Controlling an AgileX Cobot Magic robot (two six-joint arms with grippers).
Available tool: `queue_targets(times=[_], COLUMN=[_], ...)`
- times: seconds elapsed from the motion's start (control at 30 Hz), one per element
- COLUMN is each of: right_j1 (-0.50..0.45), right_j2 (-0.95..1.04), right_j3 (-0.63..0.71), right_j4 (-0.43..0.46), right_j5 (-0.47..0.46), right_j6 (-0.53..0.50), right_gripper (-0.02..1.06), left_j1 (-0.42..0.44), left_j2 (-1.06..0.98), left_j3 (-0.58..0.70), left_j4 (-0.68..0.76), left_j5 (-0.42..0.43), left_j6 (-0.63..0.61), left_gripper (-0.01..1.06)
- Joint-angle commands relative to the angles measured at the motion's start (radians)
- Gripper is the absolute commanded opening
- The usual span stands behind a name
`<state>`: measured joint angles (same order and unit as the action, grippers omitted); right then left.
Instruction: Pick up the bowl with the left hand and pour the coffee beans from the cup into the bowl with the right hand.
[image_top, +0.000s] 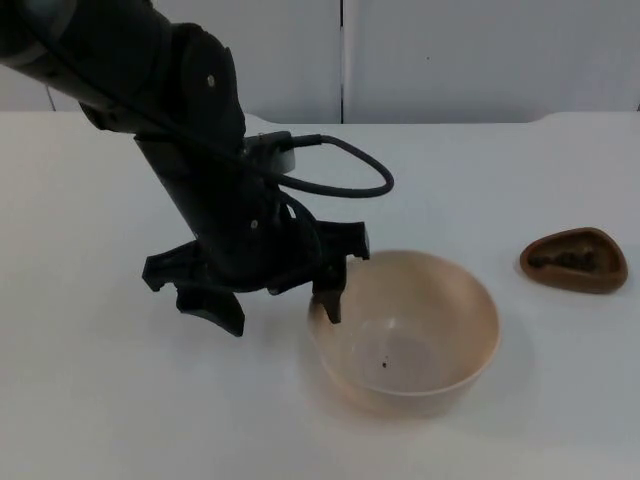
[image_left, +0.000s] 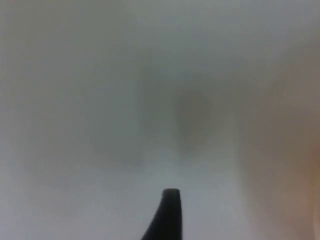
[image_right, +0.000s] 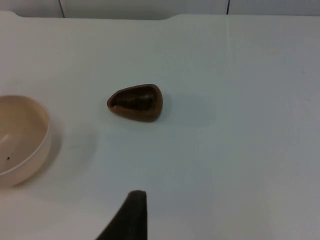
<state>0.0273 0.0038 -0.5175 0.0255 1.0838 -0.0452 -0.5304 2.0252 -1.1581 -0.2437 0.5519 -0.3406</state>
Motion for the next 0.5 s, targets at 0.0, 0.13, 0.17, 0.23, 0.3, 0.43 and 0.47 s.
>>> queue_targets(times=[0.0, 0.13, 0.17, 0.23, 0.3, 0.43, 0.47], right_j1=[-0.006, -0.006, -0.006, -0.006, -0.006, -0.006, -0.006], right_j2=[-0.004, -0.004, -0.004, -0.004, -0.004, -0.004, -0.004], right_j3=[0.002, 0.002, 0.002, 0.002, 0.002, 0.002, 0.002], right_j4=[0.002, -0.001, -0.001, -0.001, -0.001, -0.001, -0.001], right_j5=[-0.005, -0.005, -0.005, -0.005, -0.005, -0.005, -0.005], right_j6=[0.002, 0.004, 0.004, 0.005, 0.005, 0.005, 0.005], right_gripper=[1.05, 1.05, 1.05, 1.05, 1.05, 1.05, 1.05], left_j1=[-0.008, -0.008, -0.008, -0.008, -0.008, -0.01, -0.012], left_j2=[-0.001, -0.001, -0.001, -0.001, -0.001, -0.001, -0.001], left_j3=[-0.005, -0.005, -0.005, -0.005, -0.005, -0.005, -0.005], left_j4=[0.008, 0.008, 0.008, 0.008, 0.006, -0.001, 0.002], left_j5=[-0.009, -0.01, -0.01, -0.011, -0.011, -0.011, -0.013], left_j6=[-0.005, -0.005, -0.005, -0.005, -0.005, -0.005, -0.005], left_gripper=[0.7, 0.54, 0.54, 0.47, 0.37, 0.18, 0.12])
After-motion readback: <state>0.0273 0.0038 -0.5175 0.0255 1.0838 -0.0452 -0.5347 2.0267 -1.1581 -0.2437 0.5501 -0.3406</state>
